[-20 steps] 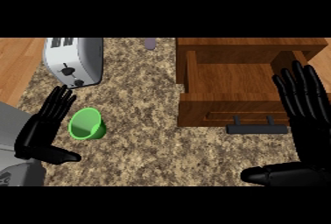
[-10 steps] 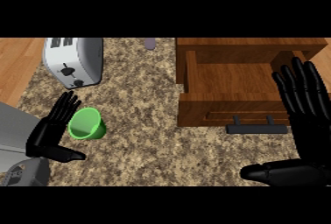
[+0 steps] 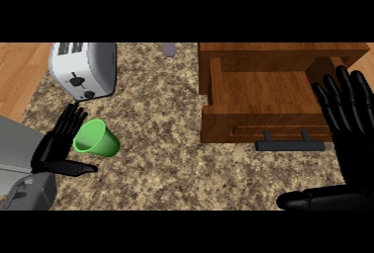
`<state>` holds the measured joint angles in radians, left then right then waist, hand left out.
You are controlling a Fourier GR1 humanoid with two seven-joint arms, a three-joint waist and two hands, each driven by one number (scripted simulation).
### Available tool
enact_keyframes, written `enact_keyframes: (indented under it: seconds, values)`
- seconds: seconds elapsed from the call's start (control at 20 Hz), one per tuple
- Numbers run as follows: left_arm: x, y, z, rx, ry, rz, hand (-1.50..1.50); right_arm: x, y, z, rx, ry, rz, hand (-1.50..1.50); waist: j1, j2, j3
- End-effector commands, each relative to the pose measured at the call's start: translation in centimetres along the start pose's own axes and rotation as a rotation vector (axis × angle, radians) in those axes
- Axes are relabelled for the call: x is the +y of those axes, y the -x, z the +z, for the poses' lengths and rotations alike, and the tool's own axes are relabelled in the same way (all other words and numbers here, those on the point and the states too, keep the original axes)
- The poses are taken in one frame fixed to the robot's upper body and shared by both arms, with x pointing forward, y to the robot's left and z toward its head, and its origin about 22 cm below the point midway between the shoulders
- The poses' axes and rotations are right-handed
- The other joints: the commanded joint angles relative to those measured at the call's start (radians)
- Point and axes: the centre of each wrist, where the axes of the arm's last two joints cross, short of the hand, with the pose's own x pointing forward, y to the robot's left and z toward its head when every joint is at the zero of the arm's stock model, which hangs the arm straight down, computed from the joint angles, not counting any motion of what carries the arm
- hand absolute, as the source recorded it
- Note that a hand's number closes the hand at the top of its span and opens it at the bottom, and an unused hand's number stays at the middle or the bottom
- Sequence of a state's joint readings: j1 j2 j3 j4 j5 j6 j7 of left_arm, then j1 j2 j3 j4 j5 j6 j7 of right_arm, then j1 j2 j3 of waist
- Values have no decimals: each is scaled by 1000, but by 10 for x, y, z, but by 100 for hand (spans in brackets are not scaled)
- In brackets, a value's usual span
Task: Pick up the cup, place it into the drawer and close the drawer
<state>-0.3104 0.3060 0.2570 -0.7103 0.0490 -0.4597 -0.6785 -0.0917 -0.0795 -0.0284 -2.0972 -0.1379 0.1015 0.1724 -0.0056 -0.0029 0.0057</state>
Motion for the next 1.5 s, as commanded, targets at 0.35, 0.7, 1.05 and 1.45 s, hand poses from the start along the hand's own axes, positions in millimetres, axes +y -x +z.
enact_keyframes:
  seconds: [0.35, 0.7, 1.05, 1.45]
  values:
    - [-3, 26, 1, 33, 19, 35, -150, 1, 6, -8, 9, -35, -9, -150, -6, 7, -7]
    - [3, 29, 10, 19, 59, 72, -150, 3, -9, -1, -5, -31, -18, -150, -15, 8, -8]
    - [-9, 39, 10, 7, 42, 101, -150, 8, 5, 0, -12, -23, -24, -150, -21, 13, -9]
    - [-9, 39, 7, 10, 46, 192, -150, 5, -5, 0, -16, -44, -14, -150, -23, 11, -9]
